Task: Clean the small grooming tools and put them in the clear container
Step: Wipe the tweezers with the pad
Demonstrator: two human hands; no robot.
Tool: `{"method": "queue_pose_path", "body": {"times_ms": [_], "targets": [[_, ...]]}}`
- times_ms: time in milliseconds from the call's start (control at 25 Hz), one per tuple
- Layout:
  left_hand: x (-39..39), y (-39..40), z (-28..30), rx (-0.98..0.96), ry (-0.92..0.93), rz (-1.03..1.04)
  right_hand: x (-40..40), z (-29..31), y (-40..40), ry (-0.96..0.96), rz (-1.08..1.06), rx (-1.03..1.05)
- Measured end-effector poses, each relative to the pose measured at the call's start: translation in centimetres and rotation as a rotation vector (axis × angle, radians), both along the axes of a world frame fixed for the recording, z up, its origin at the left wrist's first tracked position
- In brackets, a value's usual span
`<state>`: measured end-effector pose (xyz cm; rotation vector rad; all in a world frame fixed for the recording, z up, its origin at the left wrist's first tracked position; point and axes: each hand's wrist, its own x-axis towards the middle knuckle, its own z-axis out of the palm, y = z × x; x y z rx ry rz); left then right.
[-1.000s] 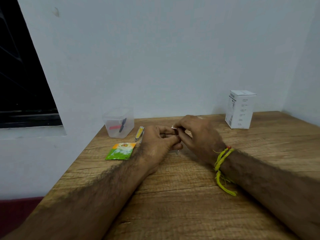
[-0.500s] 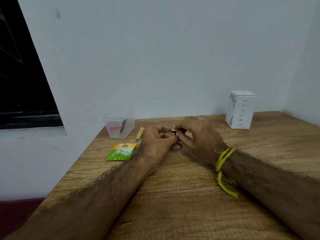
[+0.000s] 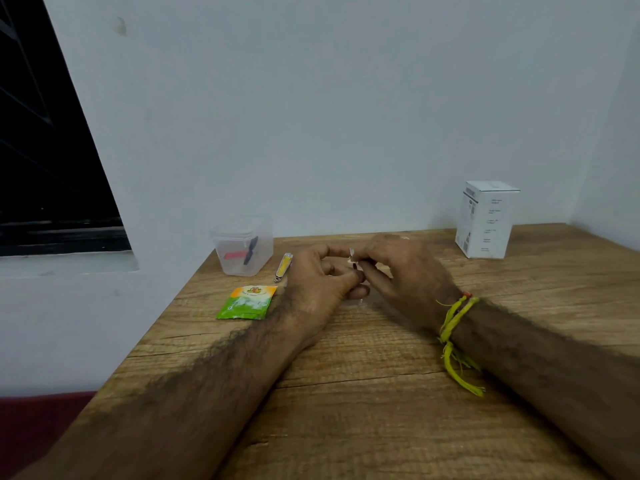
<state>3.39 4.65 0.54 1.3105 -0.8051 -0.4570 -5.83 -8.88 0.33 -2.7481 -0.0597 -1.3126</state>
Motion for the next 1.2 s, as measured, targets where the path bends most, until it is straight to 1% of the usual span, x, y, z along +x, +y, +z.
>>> {"method": "queue_pose_path", "body": {"times_ms": [200, 440, 560, 680, 920, 1200], "targets": [[0.07, -0.03, -0.13, -0.002, 0.004, -0.014, -0.04, -0.03, 0.2, 0.014, 0.026, -0.026], [0.04, 0.02, -0.12, -0.015, -0.013, -0.028, -0.19, 0.13, 0.15, 0.011, 0.04, -0.007], [0.01, 0.21, -0.01, -0.008, -0.028, -0.014, -0.12, 0.09, 0.1, 0.018, 0.036, -0.003], [-0.03, 0.01, 0.03, -0.003, 0.003, 0.019, -0.13, 0.01, 0.08, 0.064, 0.032, -0.022], [0.08, -0.08, -0.08, -0.018, 0.022, 0.047, -0.15, 0.06, 0.28, 0.07, 0.041, -0.04], [0.06, -0.15, -0.03, -0.022, 0.015, 0.047, -0.16, 0.0, 0.22, 0.077, 0.054, 0.001]]}}
